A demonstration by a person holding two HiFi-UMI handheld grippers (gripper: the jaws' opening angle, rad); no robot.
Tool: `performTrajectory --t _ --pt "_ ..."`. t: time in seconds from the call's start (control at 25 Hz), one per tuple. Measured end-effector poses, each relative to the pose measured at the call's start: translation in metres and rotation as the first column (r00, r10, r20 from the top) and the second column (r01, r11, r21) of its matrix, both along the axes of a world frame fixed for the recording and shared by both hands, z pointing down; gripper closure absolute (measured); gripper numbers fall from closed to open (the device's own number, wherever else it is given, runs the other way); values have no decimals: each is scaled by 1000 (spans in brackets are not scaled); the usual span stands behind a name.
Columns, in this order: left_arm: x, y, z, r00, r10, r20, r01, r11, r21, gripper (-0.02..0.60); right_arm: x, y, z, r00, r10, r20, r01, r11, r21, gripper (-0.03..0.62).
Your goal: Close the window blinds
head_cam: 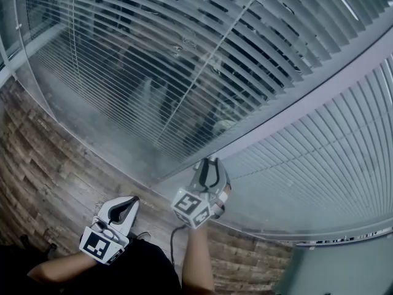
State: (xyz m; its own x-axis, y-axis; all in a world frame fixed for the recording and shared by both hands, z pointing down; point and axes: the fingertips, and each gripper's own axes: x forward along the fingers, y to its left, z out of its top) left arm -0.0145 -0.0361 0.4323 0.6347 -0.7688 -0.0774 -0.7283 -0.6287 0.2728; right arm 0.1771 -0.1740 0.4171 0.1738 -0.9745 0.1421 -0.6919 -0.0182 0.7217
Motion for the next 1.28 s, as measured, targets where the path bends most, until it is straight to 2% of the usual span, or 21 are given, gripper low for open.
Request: performTrajectory --t 0.08,0.16,0.2,0.28,0.4,0.44,0.48,0.52,0.56,0.6,0.64,0.68,0.72,0.76,0.8,0.84,0.88,0.92,0.96,1.04,1.28 --pt "0 0 0 1000 -3 1 3 1000 4 580 2 0 -3 979 -5 205 -4 999 42 464" --pt "1 -2 -2 1000 -1 4 1 1000 9 580 5 0 -7 913 -20 408 -14 997 80 464" --pt "1 -2 -6 1000 0 5 0 1000 16 580 7 0 -8 862 -32 506 -24 994 103 464" --pt "2 -4 -14 1000 0 2 -1 999 32 580 13 3 -9 716 -65 695 -54 987 149 464" --pt "2 -4 -20 1000 2 -6 -1 999 51 580 21 5 -9 409 -126 904 -109 977 186 464" --pt "2 -4 -23 1000 0 -12 1 998 58 580 23 5 -8 311 -146 939 -123 974 192 464" --pt "2 -5 -24 1000 0 -13 1 998 56 580 24 5 -8 232 -164 959 -131 971 198 464" --pt "2 -4 -20 1000 1 -6 -1 999 43 580 25 5 -8 179 -181 967 -134 969 206 464" --pt "3 -3 -18 1000 4 1 -4 999 33 580 26 5 -8 148 -194 970 -133 968 214 464" --pt "5 -4 -20 1000 6 2 -6 999 34 580 27 5 -8 137 -200 970 -128 968 218 463" --pt "6 -4 -21 1000 11 1 -11 999 37 580 27 5 -9 152 -197 969 -118 969 216 462" --pt "8 -2 -17 1000 18 3 -18 999 31 580 27 5 -9 200 -184 963 -101 973 207 460" --pt "9 0 -10 1000 22 9 -23 1000 20 580 25 6 -9 287 -165 944 -78 978 194 457" --pt "9 1 -7 1000 23 13 -23 1000 14 580 23 8 -11 413 -145 899 -51 982 182 456" --pt "8 0 -11 1000 19 9 -19 1000 20 580 20 10 -12 566 -127 814 -21 986 168 457" --pt "6 -2 -19 1000 12 1 -12 1000 29 580 16 12 -14 723 -107 683 7 989 148 457" --pt "4 -4 -21 1000 6 -4 -6 1000 29 580 12 13 -14 850 -88 519 29 992 120 456" --pt "3 -3 -16 1000 2 -2 -2 1000 16 580 8 14 -14 933 -71 352 42 995 90 456" --pt "2 -2 -7 1000 2 3 -2 1000 -1 580 4 13 -12 976 -57 209 46 997 59 456" --pt "1 0 0 1000 5 7 -5 1000 -12 580 -1 9 -10 999 -40 34 39 999 14 448" --pt "0 3 3 1000 0 5 0 1000 -6 580 -5 6 -1 989 3 -146 -8 1000 -30 462"
